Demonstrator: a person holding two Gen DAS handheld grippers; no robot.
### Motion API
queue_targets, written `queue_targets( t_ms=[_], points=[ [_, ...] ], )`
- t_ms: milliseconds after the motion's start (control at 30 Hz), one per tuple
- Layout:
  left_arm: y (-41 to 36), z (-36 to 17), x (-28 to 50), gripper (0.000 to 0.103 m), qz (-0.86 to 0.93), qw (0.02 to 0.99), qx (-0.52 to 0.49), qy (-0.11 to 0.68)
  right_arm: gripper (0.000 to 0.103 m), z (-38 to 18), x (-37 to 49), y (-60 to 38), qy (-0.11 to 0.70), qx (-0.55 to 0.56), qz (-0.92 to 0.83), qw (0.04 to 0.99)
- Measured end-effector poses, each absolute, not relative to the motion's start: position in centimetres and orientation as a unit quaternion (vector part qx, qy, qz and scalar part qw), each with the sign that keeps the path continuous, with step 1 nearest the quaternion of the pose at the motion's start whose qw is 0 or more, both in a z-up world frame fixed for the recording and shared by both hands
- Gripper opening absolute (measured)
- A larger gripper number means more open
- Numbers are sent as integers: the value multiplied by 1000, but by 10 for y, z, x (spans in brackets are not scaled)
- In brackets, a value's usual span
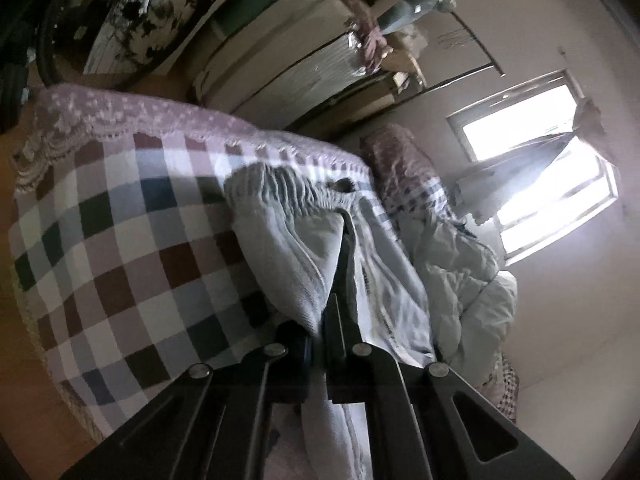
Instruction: Fold clothes
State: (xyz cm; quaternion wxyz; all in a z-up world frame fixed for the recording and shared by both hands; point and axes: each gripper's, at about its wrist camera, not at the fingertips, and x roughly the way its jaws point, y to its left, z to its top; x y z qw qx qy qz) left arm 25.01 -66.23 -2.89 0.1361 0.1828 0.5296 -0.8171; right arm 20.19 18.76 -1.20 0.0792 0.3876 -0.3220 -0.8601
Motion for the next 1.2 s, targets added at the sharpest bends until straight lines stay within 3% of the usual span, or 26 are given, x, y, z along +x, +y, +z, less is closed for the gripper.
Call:
queue_targets(
  t_ms=[667, 900, 1200],
  points=[
    [-623, 61, 377, 2, -836, 105, 69, 535, 4, 81, 272, 230, -311, 346, -880, 98],
    [-618, 93, 314, 2, -845, 135, 87, 509, 4, 97, 227, 237, -319, 342, -879, 93],
    [-613, 132, 176, 2, -848, 189, 141, 476, 4, 127, 77, 218, -300, 343, -885, 98]
  ],
)
